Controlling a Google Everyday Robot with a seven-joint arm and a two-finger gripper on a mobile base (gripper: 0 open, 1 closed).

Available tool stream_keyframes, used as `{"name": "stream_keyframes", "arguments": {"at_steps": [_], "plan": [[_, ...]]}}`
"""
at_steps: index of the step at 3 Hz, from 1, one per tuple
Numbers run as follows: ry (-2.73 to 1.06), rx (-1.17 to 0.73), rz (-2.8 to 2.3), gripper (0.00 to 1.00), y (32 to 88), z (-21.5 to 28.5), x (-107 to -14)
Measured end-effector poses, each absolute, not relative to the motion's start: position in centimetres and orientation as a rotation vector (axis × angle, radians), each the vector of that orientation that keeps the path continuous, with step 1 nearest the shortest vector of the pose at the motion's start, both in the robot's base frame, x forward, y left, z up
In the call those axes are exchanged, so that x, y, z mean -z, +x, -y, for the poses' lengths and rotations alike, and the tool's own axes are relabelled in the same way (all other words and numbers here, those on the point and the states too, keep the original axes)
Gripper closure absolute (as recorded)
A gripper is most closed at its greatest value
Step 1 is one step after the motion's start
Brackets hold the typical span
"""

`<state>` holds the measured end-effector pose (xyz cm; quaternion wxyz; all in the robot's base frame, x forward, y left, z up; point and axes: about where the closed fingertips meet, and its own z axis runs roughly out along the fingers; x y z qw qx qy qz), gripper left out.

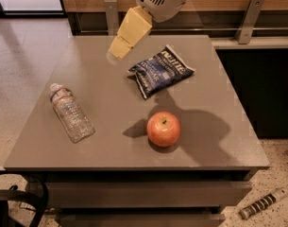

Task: Place water bottle upright

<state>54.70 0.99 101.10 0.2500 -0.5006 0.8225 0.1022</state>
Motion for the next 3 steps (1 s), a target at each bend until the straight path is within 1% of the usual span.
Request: {"name": "stream_keyframes", "arguments": {"at_steps": [1, 2, 3], "plan": [[-1.335, -0.254, -2.334, 0.0, 55.3, -2.6, -99.3], [-1.295, -0.172, -2.457, 0.0, 55.3, -4.6, -97.3], [-1.22, -0.129, -2.563, 0.0, 56.1, -7.2, -95.3]]}}
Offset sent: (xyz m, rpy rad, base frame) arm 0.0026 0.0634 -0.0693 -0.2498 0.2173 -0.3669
